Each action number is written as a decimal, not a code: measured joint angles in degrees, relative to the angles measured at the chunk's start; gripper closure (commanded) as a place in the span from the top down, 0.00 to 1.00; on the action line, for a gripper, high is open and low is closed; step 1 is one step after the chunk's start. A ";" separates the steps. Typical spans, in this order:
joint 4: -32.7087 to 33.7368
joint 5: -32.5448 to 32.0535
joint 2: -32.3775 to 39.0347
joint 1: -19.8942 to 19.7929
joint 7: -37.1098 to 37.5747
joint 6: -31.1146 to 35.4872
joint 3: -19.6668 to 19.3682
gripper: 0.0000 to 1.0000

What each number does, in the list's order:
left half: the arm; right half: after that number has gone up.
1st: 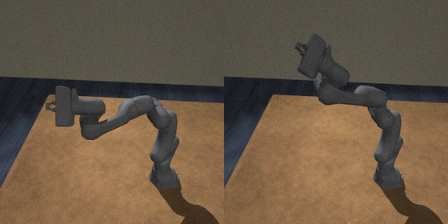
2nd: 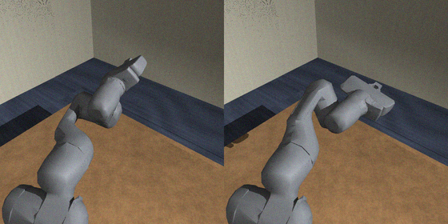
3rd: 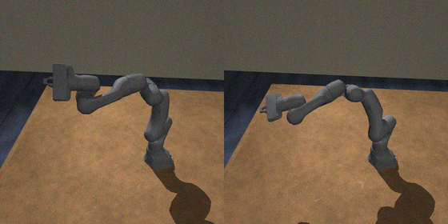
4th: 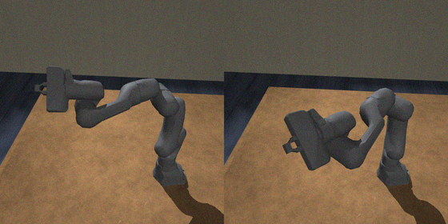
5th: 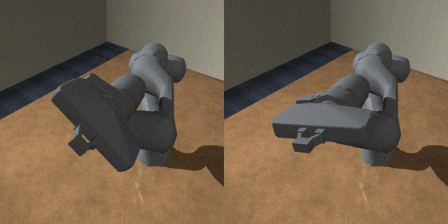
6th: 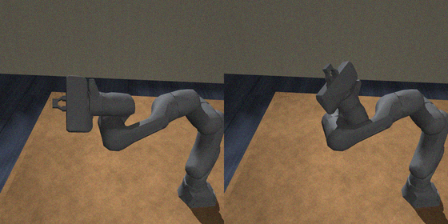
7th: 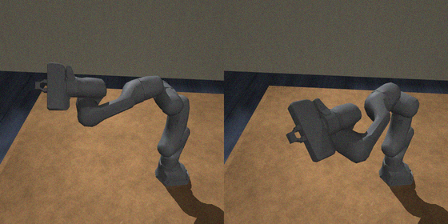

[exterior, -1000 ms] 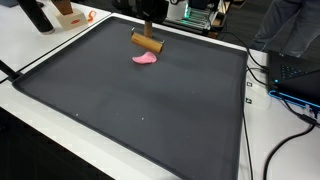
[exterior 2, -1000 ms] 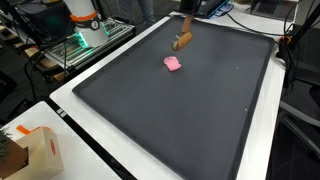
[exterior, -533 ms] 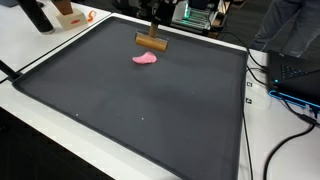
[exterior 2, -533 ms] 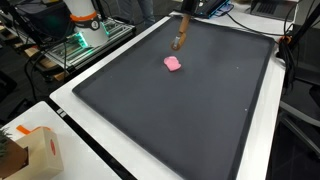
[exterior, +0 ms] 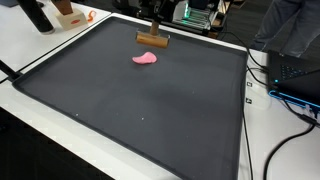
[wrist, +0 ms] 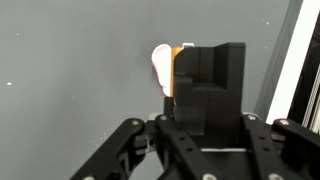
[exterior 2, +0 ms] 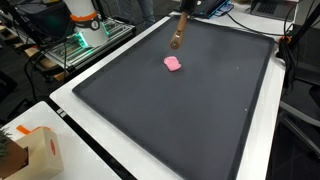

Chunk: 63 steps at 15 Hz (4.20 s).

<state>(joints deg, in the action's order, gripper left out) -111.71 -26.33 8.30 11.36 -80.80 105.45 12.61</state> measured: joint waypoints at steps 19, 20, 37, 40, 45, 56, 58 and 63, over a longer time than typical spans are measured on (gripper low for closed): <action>-0.97 16.49 -16.64 -2.03 5.39 -4.84 -4.12 0.48; -0.94 16.68 -17.26 -2.23 5.74 -5.09 -4.41 0.48; -6.54 16.77 -10.02 -2.48 1.25 5.14 -5.25 0.23; -9.27 16.52 -7.73 -3.50 1.37 8.05 -5.88 0.23; -13.40 16.07 -6.26 -5.21 1.75 13.99 -6.75 0.23; -18.21 14.56 -5.39 -7.01 5.48 22.52 -7.76 0.23; -18.51 13.20 -5.39 -6.94 7.72 23.52 -7.72 0.23; -18.73 10.81 -5.27 -6.54 11.32 23.75 -7.43 0.23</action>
<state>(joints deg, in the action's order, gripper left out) -130.44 -15.53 3.03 4.82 -69.48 129.20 5.17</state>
